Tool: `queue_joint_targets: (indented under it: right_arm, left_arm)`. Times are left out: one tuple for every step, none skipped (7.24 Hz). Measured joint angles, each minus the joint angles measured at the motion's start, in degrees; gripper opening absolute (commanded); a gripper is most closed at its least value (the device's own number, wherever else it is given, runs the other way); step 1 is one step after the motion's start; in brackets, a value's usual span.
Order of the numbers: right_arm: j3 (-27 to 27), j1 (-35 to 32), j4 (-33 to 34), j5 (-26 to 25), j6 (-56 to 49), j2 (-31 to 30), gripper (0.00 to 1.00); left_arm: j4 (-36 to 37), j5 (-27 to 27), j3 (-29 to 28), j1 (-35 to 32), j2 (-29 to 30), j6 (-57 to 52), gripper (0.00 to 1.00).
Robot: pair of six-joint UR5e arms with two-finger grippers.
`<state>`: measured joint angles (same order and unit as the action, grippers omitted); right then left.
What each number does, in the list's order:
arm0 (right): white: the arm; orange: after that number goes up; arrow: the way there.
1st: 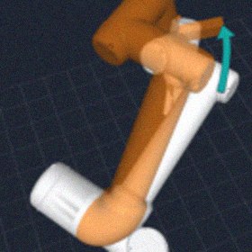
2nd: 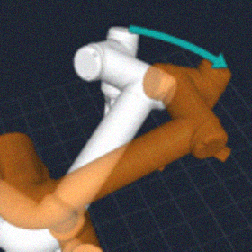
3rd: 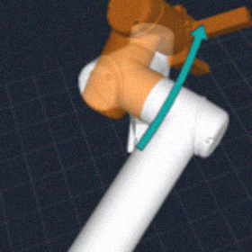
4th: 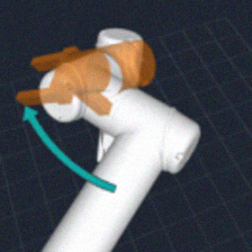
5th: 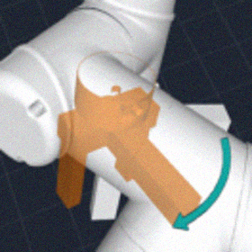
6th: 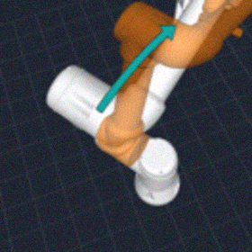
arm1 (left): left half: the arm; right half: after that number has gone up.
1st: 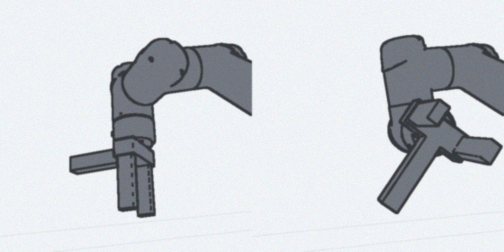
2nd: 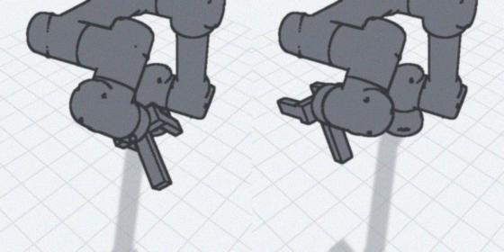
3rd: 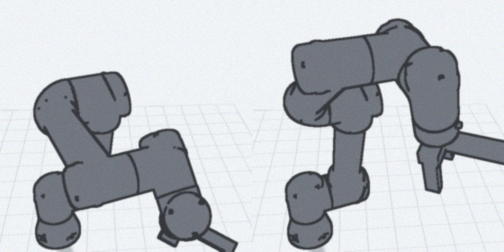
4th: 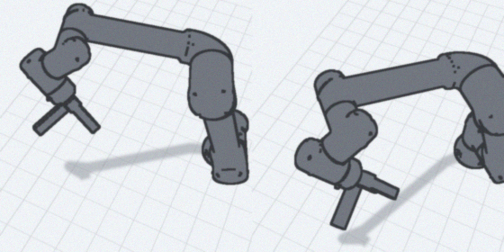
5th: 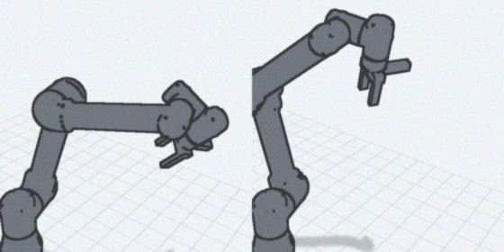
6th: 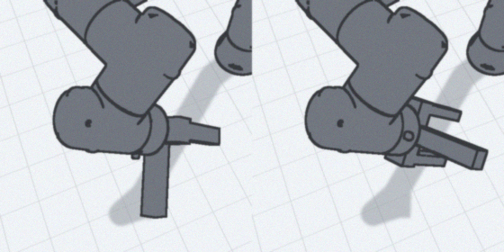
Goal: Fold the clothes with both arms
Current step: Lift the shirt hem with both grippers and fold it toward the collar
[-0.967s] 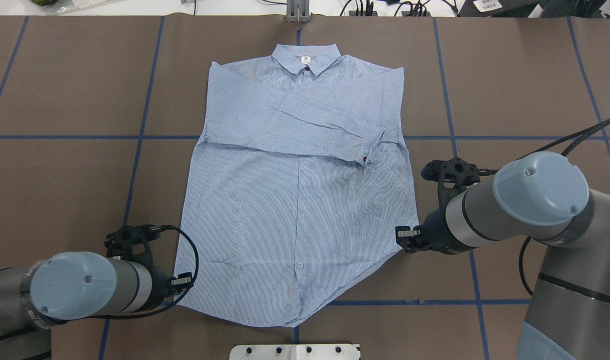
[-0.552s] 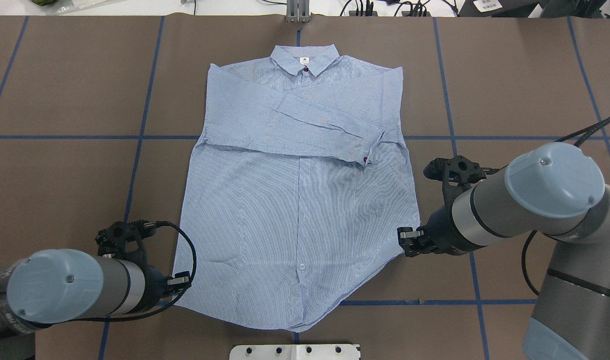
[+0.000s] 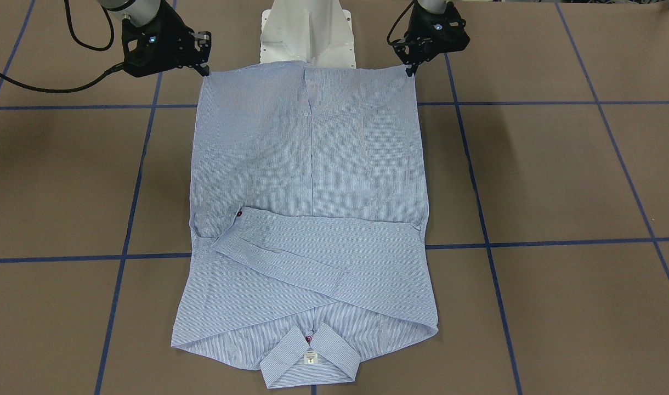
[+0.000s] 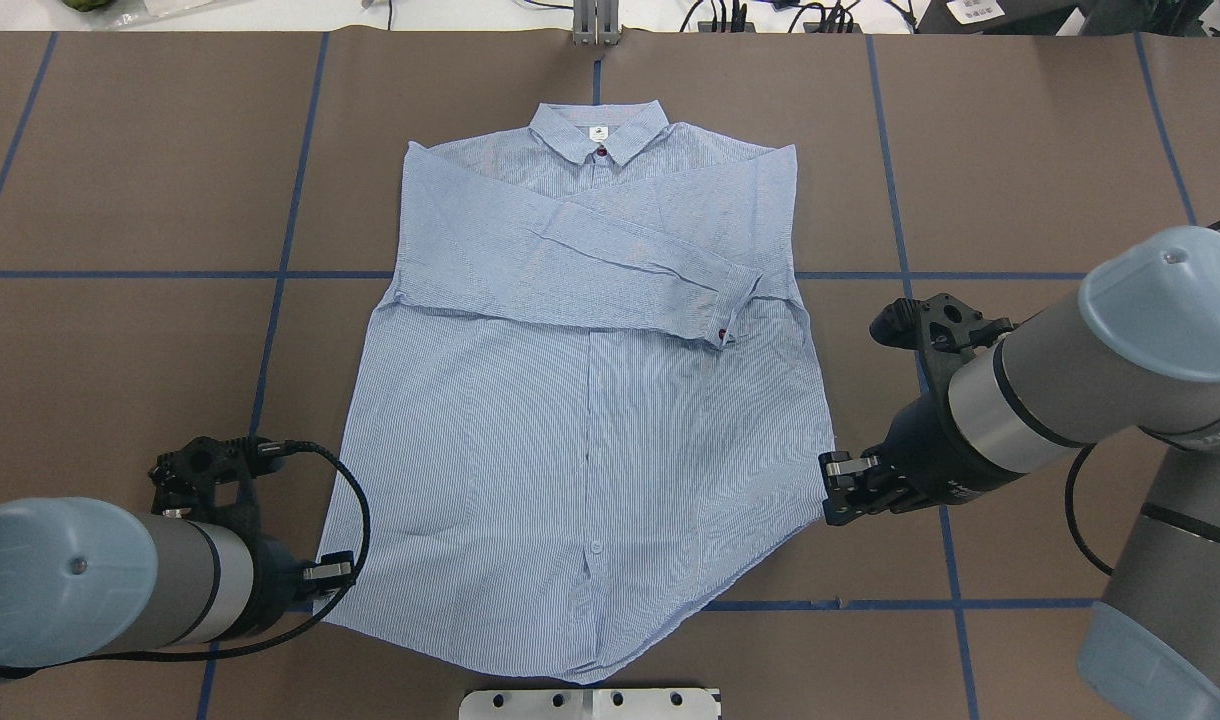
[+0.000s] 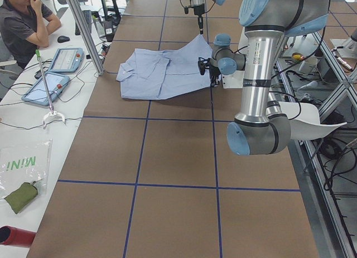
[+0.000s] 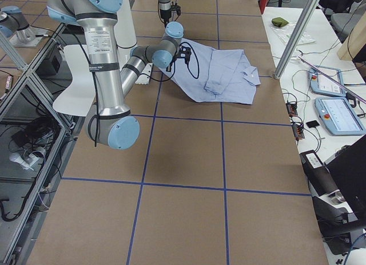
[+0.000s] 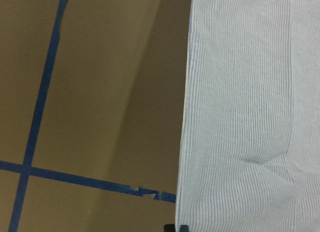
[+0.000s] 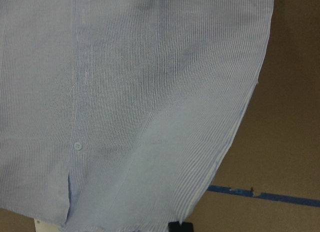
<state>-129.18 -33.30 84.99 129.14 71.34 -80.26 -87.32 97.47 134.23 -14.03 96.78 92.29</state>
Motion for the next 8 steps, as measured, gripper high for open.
queue_joint_targets:
  right_arm:
    - [-0.4, -0.2, 0.1, 2.4, -0.2, -0.2, 0.00]
    - [-0.7, -0.4, 0.2, 4.5, -0.2, -0.3, 0.00]
    - [-0.9, -0.4, 0.2, 6.0, -0.2, -0.4, 0.00]
    - [-1.0, -0.5, 0.3, 7.6, -0.2, -0.5, 0.00]
    - [-1.2, -0.7, 0.3, 9.9, -0.2, -0.6, 0.00]
    - [-1.5, -0.9, 0.3, 11.9, -0.2, -0.8, 0.00]
    - [-1.9, -0.8, 0.3, 12.9, -0.2, -1.1, 0.00]
    - [-2.1, -0.6, 0.3, 13.3, -0.2, -1.2, 0.00]
  left_arm:
    - [1.0, 0.0, 0.7, 0.2, 0.0, -0.2, 0.00]
    - [2.0, 0.0, 1.3, 0.5, 0.0, -0.2, 0.00]
    - [3.4, 0.3, 2.0, 1.0, 0.0, -0.2, 0.00]
    - [5.2, 1.3, 3.1, 1.5, 0.1, -0.2, 0.00]
    - [6.4, 2.7, 4.2, 2.0, 0.3, -0.1, 0.00]
    - [6.9, 3.8, 5.0, 2.7, 0.9, 0.1, 0.00]
    - [7.1, 4.6, 5.5, 3.7, 1.8, 0.4, 0.00]
    - [7.2, 5.2, 6.1, 5.1, 2.7, 0.5, 0.00]
